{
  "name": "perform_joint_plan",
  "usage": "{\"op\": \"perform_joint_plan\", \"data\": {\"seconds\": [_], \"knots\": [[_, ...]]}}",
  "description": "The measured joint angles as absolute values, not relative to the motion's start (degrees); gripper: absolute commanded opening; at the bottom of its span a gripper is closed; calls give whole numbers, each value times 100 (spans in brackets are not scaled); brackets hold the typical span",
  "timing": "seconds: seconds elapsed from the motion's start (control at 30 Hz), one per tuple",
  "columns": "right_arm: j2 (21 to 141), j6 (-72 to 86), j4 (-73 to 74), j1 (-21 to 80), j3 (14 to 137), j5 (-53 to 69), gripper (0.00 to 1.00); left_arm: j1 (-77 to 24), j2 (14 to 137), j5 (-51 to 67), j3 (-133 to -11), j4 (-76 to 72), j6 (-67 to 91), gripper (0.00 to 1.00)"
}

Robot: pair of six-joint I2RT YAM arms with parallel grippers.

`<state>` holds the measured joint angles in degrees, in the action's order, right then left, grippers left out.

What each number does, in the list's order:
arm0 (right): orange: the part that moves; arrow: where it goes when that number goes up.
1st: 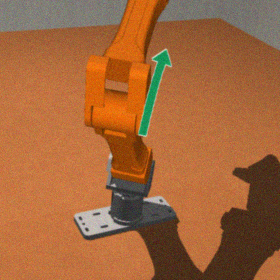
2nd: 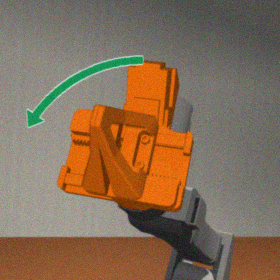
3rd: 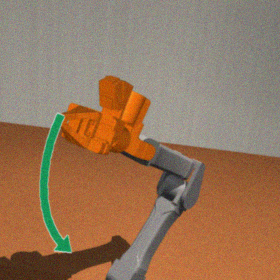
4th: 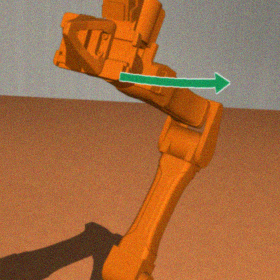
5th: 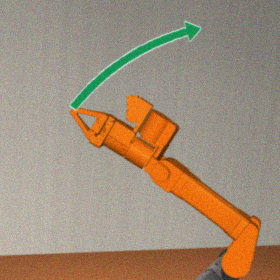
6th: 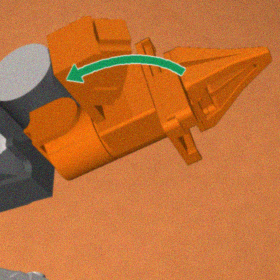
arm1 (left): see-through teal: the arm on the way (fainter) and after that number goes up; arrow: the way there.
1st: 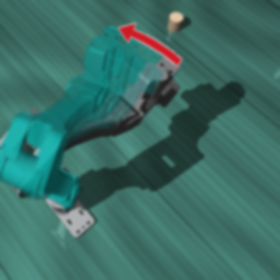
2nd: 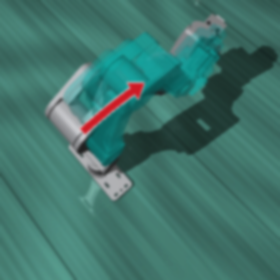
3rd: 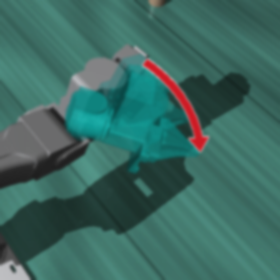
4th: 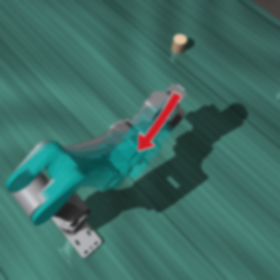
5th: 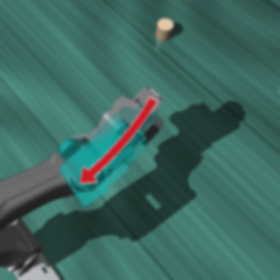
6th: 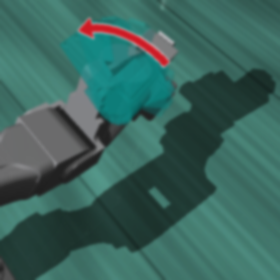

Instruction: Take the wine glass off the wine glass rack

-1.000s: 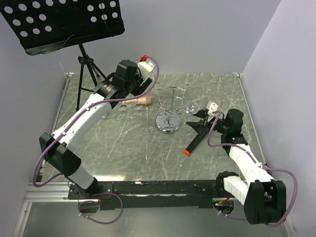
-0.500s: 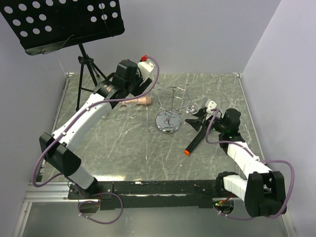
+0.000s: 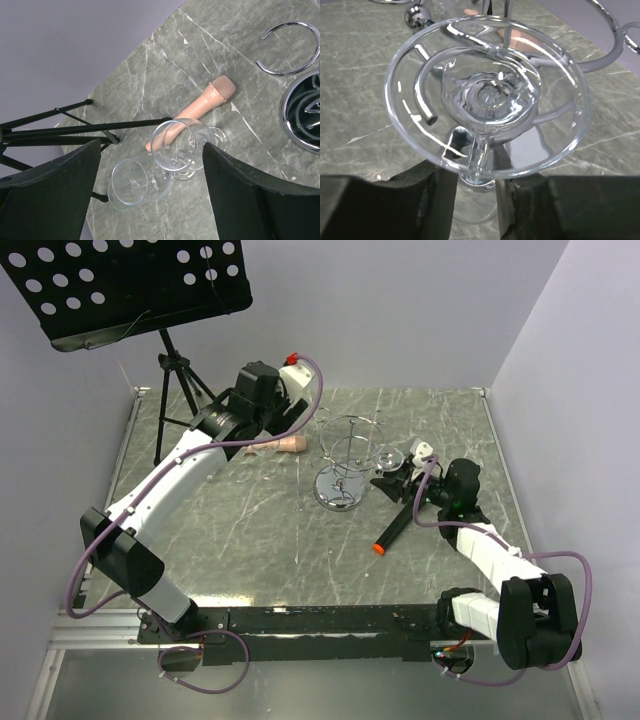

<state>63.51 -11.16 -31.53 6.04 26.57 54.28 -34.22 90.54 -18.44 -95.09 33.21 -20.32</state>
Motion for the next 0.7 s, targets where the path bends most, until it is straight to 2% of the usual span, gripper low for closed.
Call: {"op": "perform_joint_plan", "data": {"seconds": [0.23,0.33,0.7], "knots": [[6401,-910,-3251,613,2742,5306,14,-3420,9061,-1844,-9500,3321,-2032,87],[6399,-862,-3159,613,2814,5295,0,-3413,9061,-1841,-9500,3321,-2029,87],[5610,-725,-1695,596,3092,5284,0,-3339,9065,-1774,-9491,3203,-2021,86]]}}
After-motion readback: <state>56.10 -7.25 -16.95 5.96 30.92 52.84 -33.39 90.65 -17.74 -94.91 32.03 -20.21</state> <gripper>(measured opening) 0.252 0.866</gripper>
